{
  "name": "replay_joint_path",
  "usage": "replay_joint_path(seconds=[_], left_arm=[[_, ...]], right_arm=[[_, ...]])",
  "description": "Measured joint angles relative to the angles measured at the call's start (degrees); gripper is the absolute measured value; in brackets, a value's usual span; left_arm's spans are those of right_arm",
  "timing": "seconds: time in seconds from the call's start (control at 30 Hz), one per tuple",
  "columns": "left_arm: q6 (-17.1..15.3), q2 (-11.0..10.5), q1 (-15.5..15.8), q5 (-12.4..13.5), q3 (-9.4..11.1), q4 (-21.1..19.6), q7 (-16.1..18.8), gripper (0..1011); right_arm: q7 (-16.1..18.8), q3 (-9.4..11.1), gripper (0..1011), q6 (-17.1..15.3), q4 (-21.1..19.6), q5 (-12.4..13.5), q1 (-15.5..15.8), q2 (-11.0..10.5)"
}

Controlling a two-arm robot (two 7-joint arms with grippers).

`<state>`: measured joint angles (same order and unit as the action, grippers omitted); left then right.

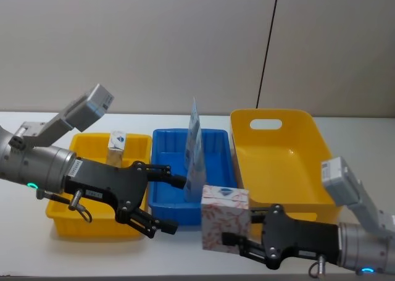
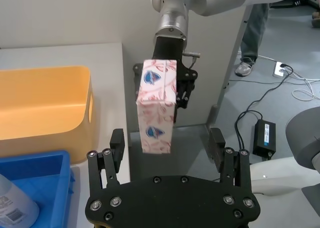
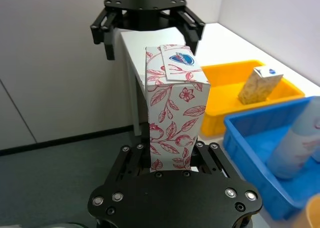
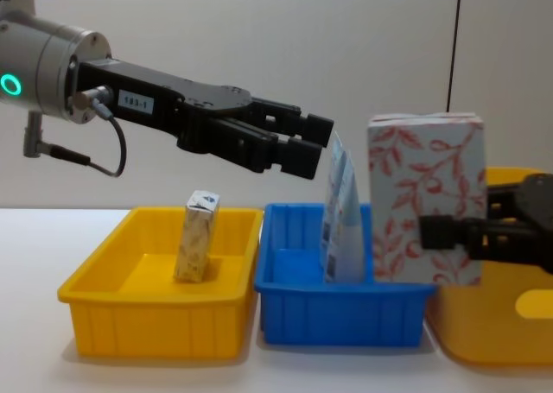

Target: Bimanual collaborative sorting of washing and personal care products

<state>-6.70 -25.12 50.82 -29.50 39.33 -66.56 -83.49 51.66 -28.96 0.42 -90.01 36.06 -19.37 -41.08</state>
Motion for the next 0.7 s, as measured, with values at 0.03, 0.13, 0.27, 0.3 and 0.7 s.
replay_joint_path(seconds=[0.03,0.13,0.27,0.3,0.7], left_arm=[[0.0,0.0,0.0,0.0,0.0,0.0,0.0,1001],[0.0,0.0,0.0,0.0,0.0,0.0,0.0,1001],[0.0,0.0,0.0,0.0,0.0,0.0,0.0,1001],[0.0,0.0,0.0,0.0,0.0,0.0,0.0,1001],[0.0,0.0,0.0,0.0,0.0,0.0,-0.1,1001]], right_arm=[[-0.4,0.5,349,0.1,-0.3,0.3,0.4,-0.6],[-1.0,1.1,350,0.2,-0.7,0.8,1.1,-1.3],[-2.4,2.3,350,0.3,-1.3,1.5,2.4,-2.5],[-3.1,2.7,350,0.3,-1.5,1.8,2.8,-2.9],[-9.4,6.0,350,-0.3,-2.2,2.7,5.5,-4.3]])
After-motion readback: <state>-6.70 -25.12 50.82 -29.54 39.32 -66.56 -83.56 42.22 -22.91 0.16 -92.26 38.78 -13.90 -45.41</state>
